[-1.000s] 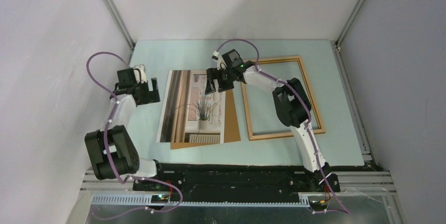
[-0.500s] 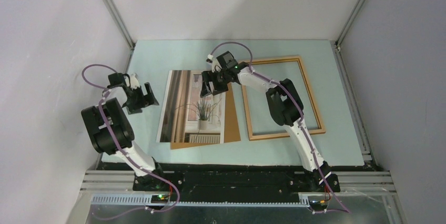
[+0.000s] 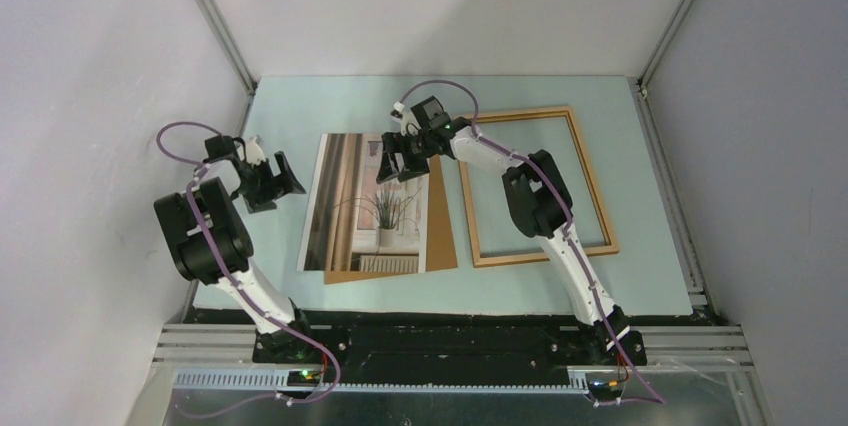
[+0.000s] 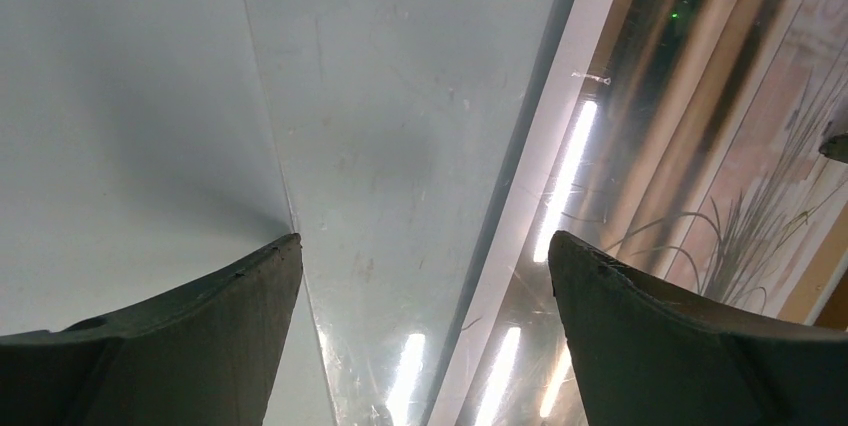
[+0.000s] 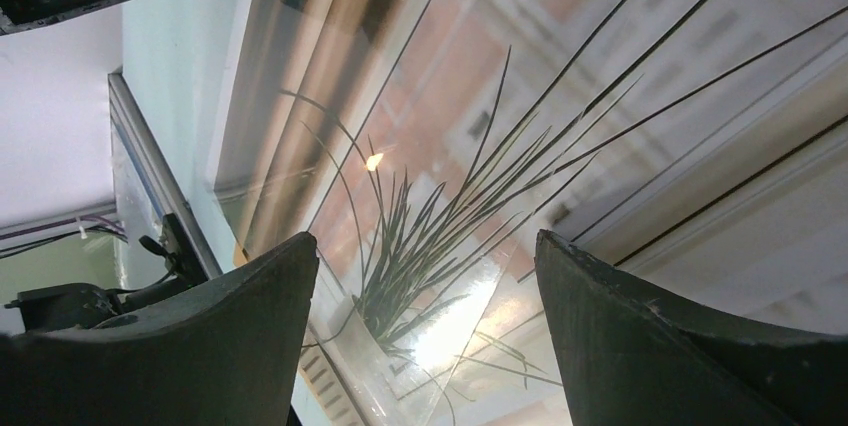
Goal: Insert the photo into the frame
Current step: Pick up the photo frame item at the center of the board.
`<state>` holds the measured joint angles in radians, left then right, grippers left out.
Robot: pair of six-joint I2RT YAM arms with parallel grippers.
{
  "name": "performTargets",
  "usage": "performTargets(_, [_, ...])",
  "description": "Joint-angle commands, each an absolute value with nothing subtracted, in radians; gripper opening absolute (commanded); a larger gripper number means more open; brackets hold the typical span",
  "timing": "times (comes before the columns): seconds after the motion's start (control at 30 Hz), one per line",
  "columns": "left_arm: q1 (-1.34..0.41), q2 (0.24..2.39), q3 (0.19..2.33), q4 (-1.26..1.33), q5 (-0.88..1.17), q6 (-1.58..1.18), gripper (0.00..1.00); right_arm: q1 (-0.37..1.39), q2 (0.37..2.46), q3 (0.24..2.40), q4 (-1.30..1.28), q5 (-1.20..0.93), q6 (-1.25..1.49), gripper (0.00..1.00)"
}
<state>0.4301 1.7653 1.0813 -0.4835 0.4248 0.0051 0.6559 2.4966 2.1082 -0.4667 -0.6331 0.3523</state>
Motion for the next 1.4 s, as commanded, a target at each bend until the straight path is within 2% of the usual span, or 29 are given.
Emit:
performTargets(0.0, [0.433,1.811,1.078,-0.499,0.486,-0.021,0.98,0.656,2.537,2.13,-0.477,-0.666,0.384,0.84])
performTargets(0.53, [0.431,1.835,1.078,-0.497,0.6,-0.019,0.98,0.61,2.525,2.016,-0.297,-0.876,0.584,0.83])
performTargets(0.77, [0.426,1.832,1.07,-0.496,0.627,-0.009,0.98,0.594,2.488,1.895,-0.007,-1.021,0.814,0.82])
performTargets(1.0, [0.419,1.828,1.062,-0.496,0.632,-0.002,0.98,0.572,2.481,1.802,0.284,-1.078,1.043,0.8])
performTargets(1.2, [0.408,1.829,1.062,-0.497,0.63,-0.002,1.0,0.557,2.479,1.801,0.272,-1.081,1.043,0.79])
performTargets(1.37, [0.408,1.822,1.059,-0.496,0.625,-0.002,0.98,0.539,2.452,1.815,0.139,-1.047,0.921,0.78])
